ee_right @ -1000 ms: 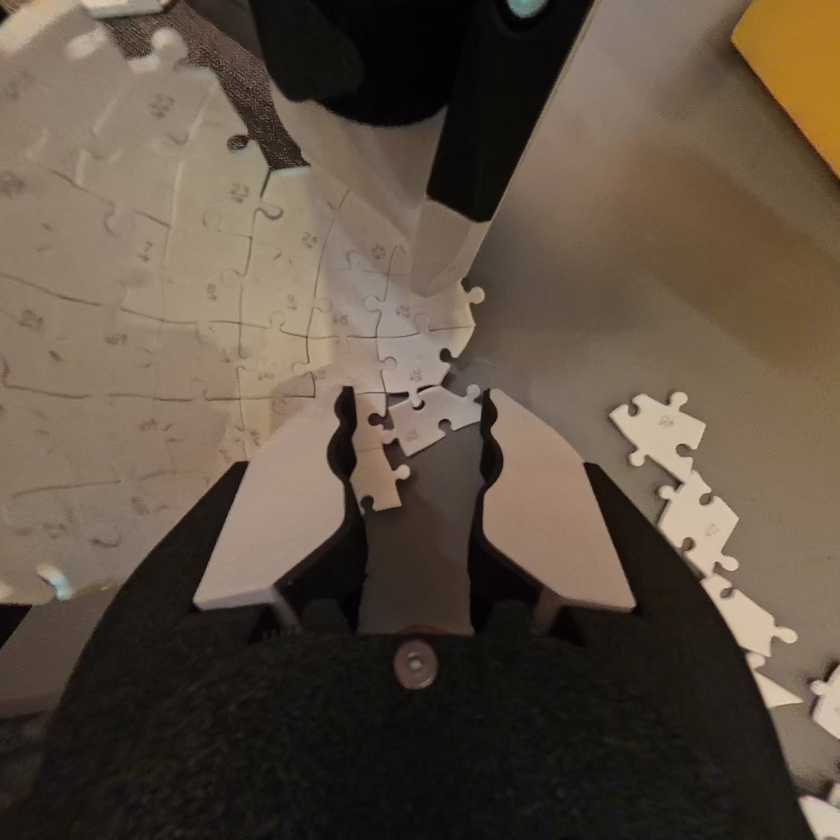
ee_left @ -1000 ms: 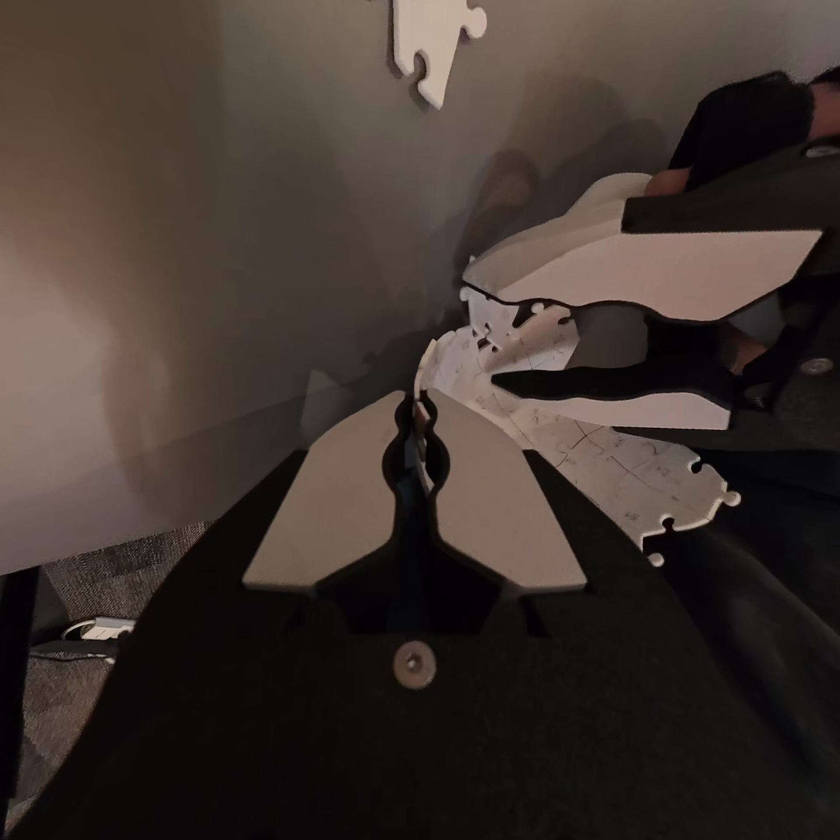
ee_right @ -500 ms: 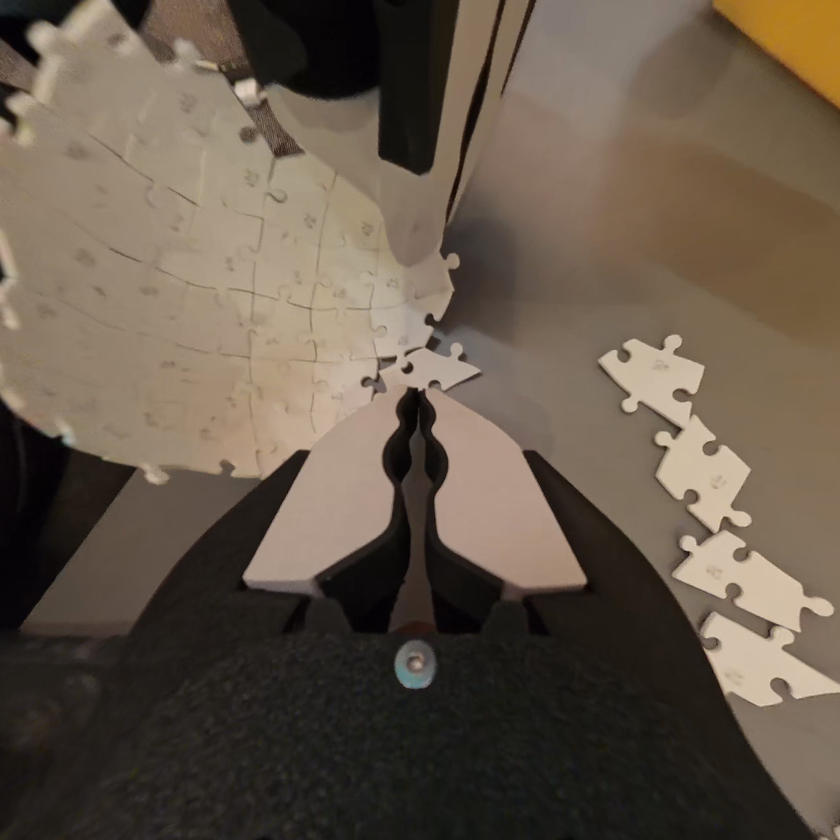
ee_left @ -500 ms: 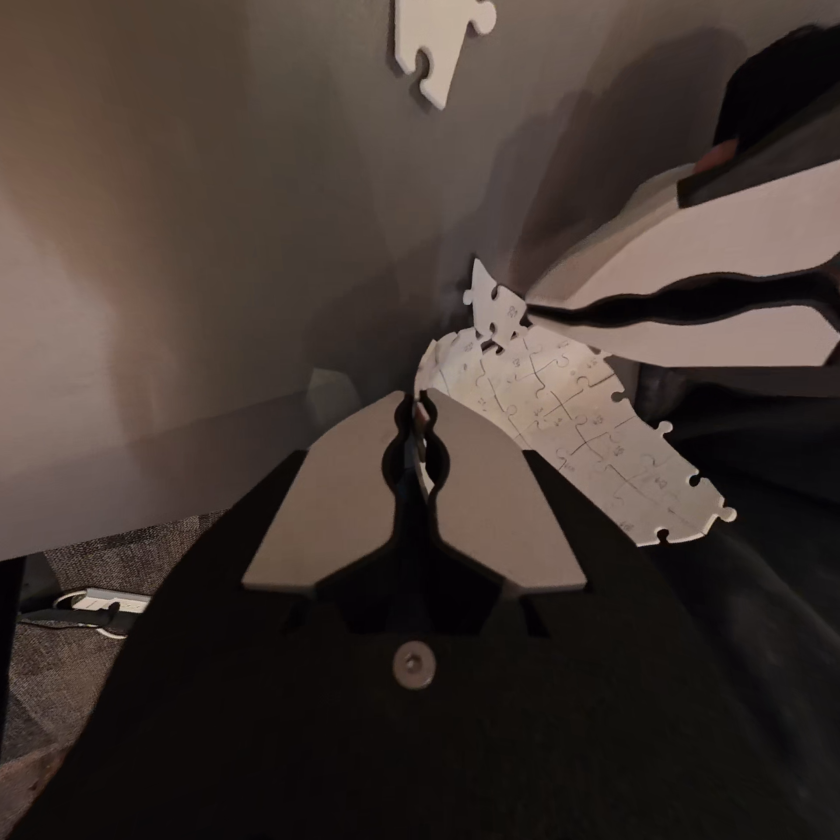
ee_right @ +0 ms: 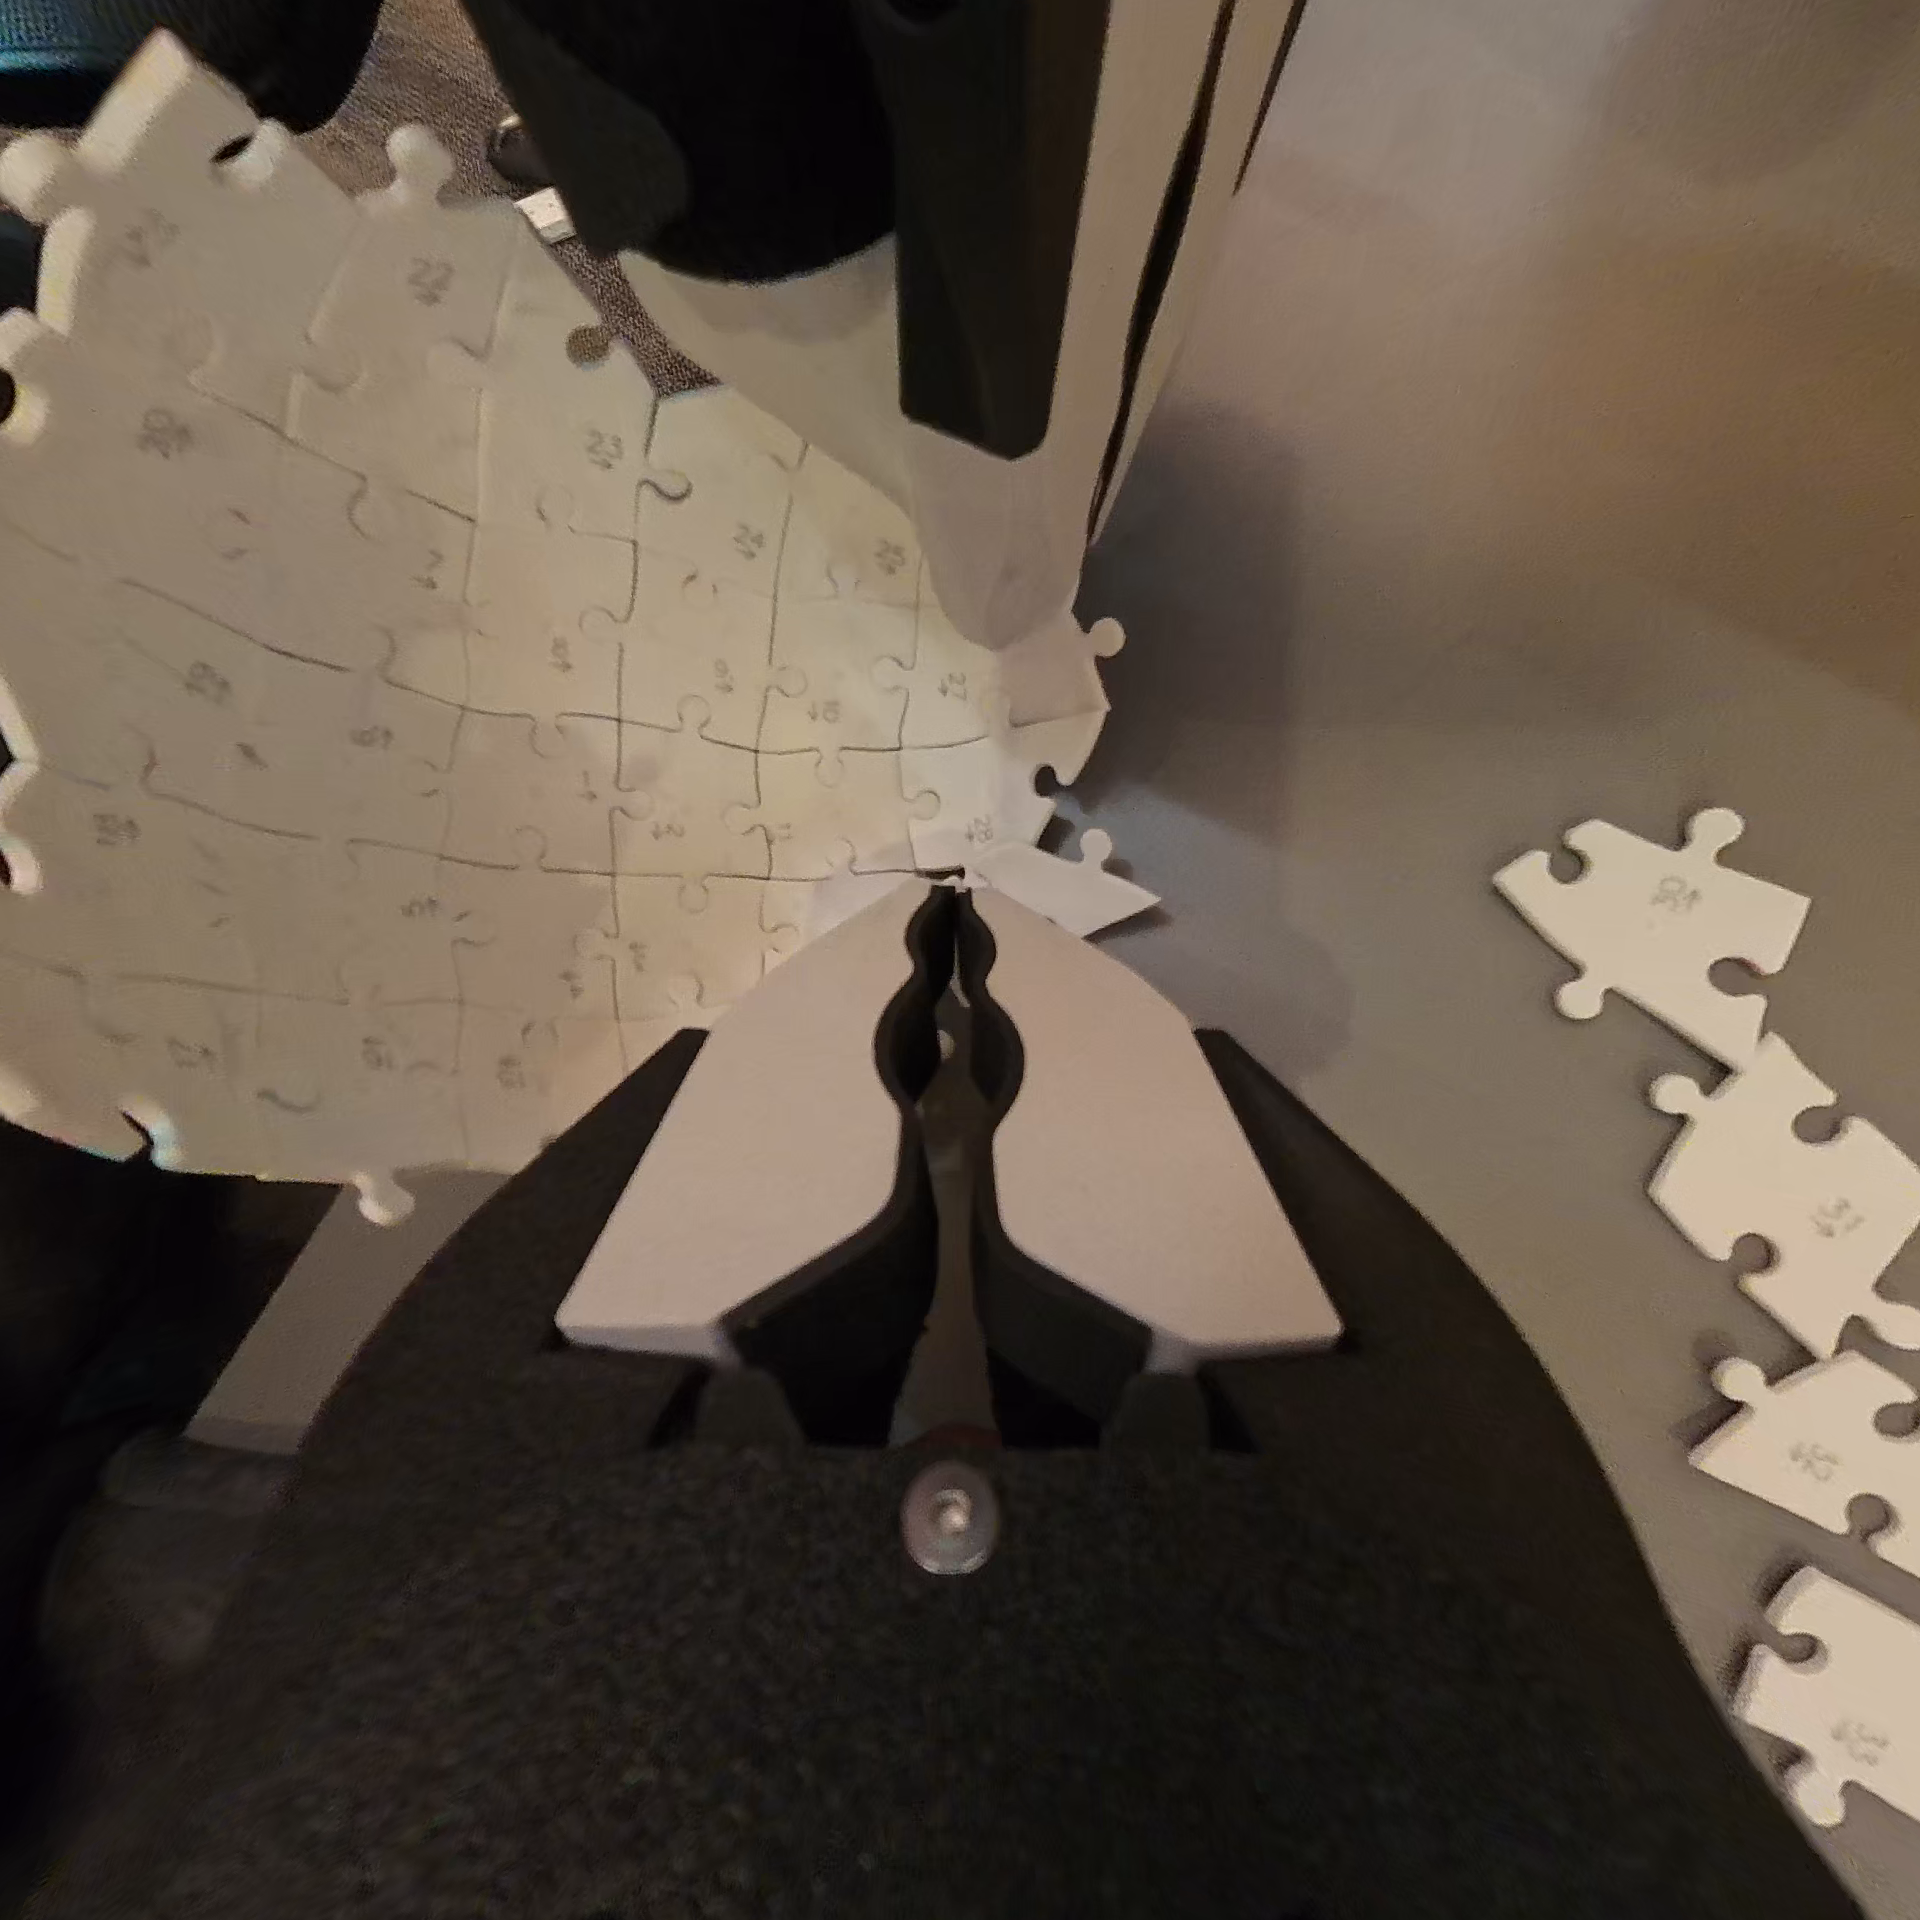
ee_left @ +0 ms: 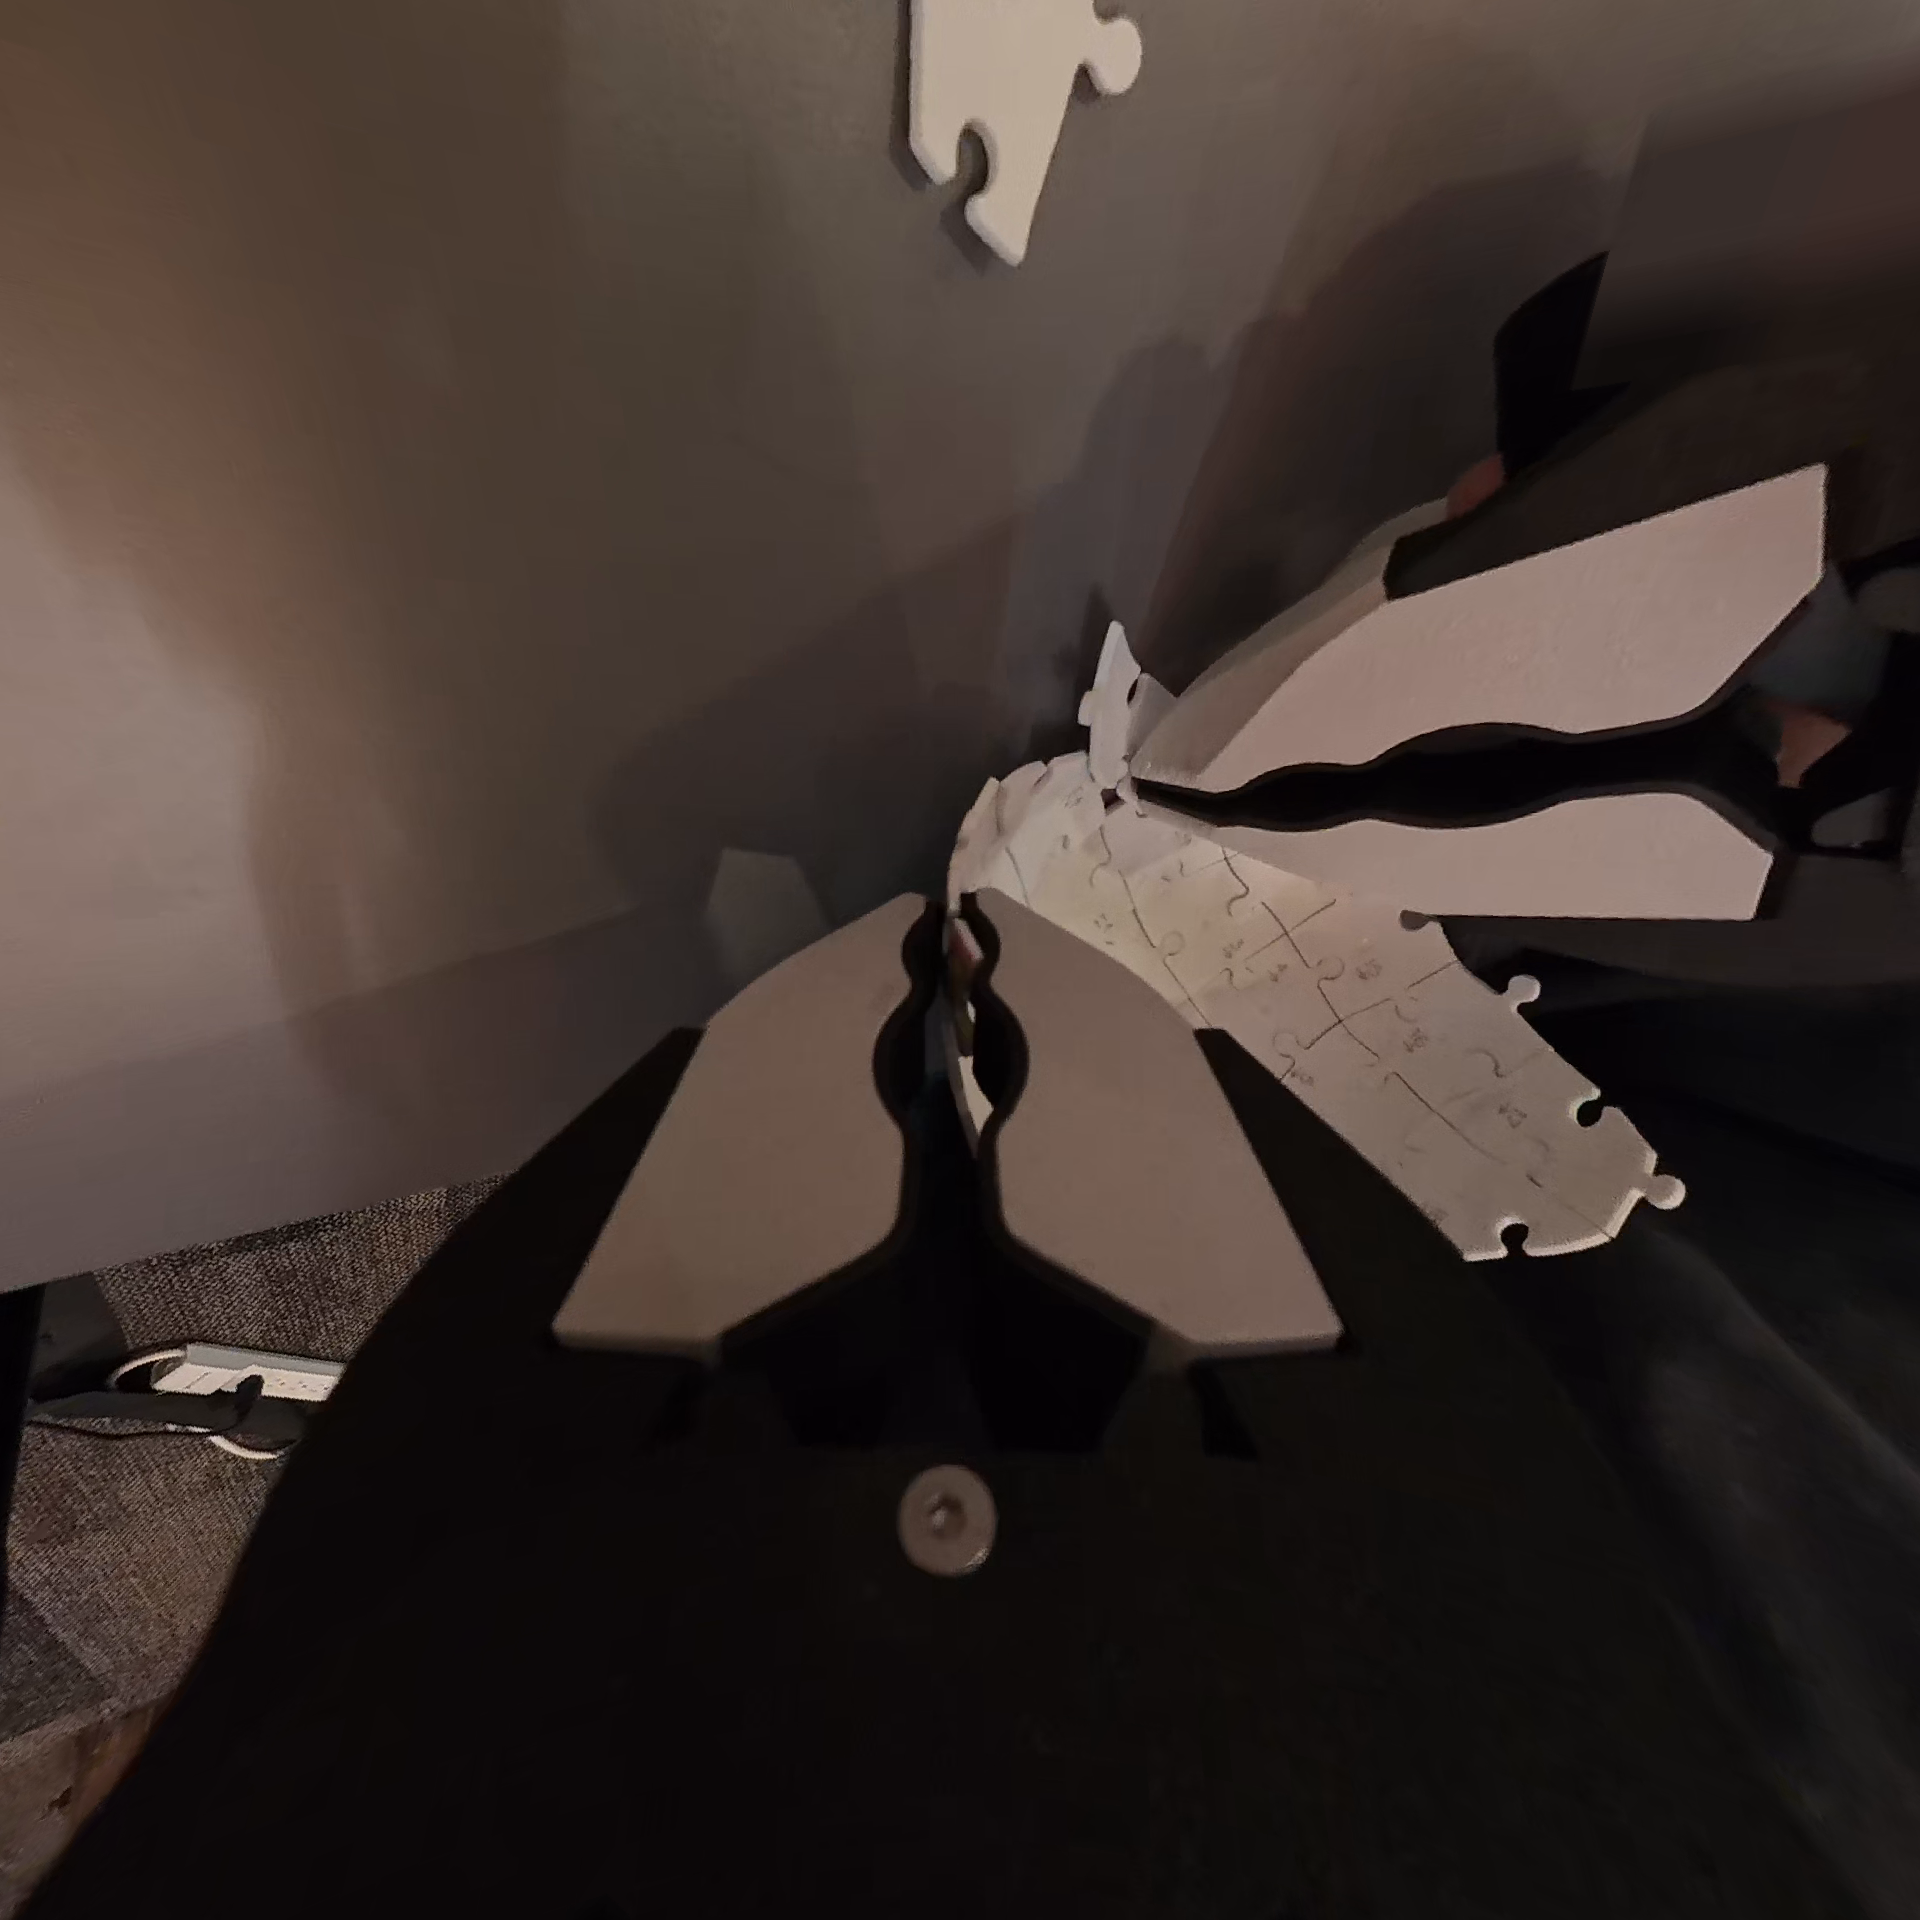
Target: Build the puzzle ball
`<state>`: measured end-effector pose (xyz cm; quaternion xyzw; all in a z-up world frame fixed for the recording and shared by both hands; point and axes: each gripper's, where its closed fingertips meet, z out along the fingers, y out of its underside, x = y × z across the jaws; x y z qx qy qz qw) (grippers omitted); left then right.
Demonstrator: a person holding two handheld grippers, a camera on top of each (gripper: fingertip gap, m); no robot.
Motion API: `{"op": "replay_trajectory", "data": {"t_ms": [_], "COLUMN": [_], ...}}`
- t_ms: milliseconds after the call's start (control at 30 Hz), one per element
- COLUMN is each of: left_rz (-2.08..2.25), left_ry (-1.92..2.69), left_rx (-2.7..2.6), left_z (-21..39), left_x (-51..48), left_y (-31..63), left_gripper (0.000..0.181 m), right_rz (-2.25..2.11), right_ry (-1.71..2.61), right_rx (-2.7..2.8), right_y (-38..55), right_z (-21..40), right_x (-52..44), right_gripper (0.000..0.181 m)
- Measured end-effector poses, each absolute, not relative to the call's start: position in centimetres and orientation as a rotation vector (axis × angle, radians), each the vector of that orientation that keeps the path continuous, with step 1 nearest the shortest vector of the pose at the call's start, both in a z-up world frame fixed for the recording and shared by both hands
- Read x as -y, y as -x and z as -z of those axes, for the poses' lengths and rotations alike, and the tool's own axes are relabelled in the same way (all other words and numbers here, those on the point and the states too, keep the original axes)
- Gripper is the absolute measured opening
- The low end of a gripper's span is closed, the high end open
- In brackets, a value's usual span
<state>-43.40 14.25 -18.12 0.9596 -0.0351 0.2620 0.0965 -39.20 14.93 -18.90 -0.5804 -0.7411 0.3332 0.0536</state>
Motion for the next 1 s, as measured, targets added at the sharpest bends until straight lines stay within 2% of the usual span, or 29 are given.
{"op": "replay_trajectory", "data": {"t_ms": [400, 1000], "left_rz": [-0.796, -0.765], "left_ry": [-2.849, -2.817], "left_rx": [0.102, 0.113], "left_z": [18.0, 18.0], "left_x": [-14.2, -14.1], "left_y": [43.4, 43.3], "left_gripper": [0.002, 0.003], "right_rz": [-0.985, -0.968], "right_ry": [1.923, 1.846], "right_rx": [2.238, 2.335], "right_y": [37.3, 38.6], "right_z": [18.5, 19.0], "right_x": [-16.0, -14.1], "right_gripper": [0.0, 0.0]}}
